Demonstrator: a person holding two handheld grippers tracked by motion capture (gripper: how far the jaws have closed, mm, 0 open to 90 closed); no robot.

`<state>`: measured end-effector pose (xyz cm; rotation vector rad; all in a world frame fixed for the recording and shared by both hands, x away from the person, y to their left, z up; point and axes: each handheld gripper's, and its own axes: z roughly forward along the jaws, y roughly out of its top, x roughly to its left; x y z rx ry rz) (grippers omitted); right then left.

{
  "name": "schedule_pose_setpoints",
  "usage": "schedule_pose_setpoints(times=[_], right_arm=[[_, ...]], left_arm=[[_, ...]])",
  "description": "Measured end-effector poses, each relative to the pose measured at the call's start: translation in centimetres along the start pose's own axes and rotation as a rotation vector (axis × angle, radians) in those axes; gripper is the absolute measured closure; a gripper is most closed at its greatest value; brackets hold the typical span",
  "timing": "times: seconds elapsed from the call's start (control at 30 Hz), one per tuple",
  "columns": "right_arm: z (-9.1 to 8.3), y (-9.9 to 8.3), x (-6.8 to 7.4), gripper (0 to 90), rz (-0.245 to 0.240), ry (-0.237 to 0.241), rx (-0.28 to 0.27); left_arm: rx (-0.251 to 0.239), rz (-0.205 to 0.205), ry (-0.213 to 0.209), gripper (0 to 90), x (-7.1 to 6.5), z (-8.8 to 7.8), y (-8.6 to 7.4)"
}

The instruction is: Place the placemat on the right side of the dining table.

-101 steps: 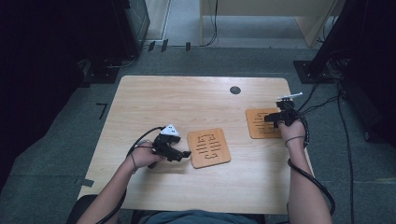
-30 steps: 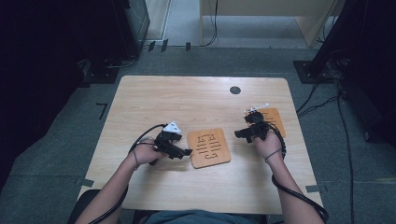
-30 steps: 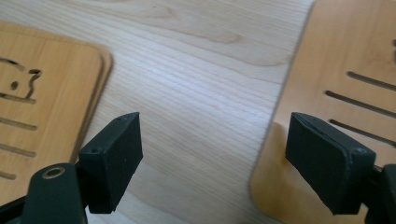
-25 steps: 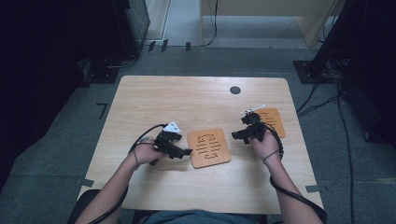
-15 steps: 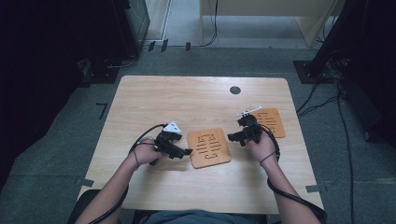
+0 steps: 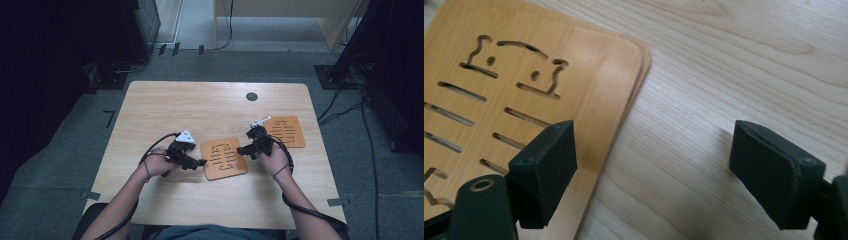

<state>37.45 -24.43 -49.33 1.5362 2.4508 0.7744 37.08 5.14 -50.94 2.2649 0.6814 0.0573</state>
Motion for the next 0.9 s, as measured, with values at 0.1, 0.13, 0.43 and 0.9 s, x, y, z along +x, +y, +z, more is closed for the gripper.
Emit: schedule_pose_setpoints(times=[0.1, 0.13, 0.43, 0.9], right_arm=[[0.1, 0.1, 0.5, 18.9, -0.009, 0.009, 0.0], [0.2, 0.1, 0.6, 18.9, -0.014, 0.009, 0.004], [0.8, 0.1, 1.5, 15.1, -0.063, 0.009, 0.003], [1.5, -0.1, 2.2, 0.0, -0.134, 0.02, 0.004]], left_arm=[[0.0, 0.0, 0.0, 12.9, 0.0, 0.0, 0.0], [0.001, -0.001, 0.0, 12.9, 0.0, 0.0, 0.0], [-0.001, -0.006, 0.005, 12.9, -0.1, 0.0, 0.0], [-0.018, 0.009, -0.003, 12.9, 0.0, 0.0, -0.3]])
